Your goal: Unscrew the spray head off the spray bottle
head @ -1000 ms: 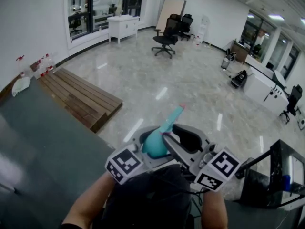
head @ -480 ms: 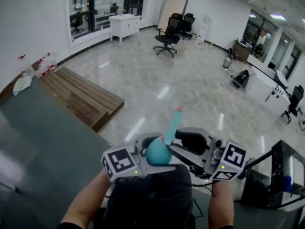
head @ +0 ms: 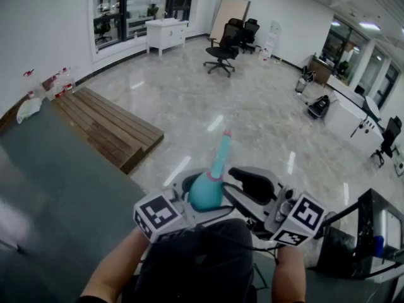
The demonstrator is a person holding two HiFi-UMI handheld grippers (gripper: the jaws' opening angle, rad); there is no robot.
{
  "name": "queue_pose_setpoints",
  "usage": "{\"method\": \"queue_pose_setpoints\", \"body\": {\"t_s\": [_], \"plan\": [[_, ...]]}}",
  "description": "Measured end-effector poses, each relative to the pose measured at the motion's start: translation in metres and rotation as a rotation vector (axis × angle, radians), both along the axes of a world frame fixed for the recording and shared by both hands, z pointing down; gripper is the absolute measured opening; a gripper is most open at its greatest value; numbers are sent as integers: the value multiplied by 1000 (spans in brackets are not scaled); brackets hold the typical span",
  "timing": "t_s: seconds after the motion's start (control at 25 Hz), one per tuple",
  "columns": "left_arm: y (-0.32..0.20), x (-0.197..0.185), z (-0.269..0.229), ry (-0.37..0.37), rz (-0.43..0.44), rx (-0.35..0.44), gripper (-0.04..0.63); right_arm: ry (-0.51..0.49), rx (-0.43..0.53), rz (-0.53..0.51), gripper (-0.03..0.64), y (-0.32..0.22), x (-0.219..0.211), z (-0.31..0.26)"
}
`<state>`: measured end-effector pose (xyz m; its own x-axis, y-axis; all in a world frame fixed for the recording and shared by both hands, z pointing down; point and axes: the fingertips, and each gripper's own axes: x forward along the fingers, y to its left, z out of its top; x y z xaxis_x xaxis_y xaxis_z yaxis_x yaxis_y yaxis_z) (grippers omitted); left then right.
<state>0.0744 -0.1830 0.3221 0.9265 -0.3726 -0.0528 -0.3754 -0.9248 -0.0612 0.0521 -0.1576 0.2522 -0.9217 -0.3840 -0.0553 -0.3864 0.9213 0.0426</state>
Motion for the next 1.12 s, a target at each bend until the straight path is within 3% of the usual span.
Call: {"method": "queue_pose_setpoints", "body": {"t_s": [0.36, 0.6, 0.92, 1.12], "plan": [[-28, -11, 8, -58, -230, 23, 428, 3, -36, 250, 141, -14, -15, -5], [-32, -7, 15, -82, -316, 24, 428, 30, -76, 367, 176, -23, -15, 5], [-36, -8, 21, -129, -342, 35, 428, 47, -98, 405, 153, -33, -17, 11], [-22, 0, 19, -121, -215, 32, 428, 13, -104, 261, 141, -22, -13, 10]]}}
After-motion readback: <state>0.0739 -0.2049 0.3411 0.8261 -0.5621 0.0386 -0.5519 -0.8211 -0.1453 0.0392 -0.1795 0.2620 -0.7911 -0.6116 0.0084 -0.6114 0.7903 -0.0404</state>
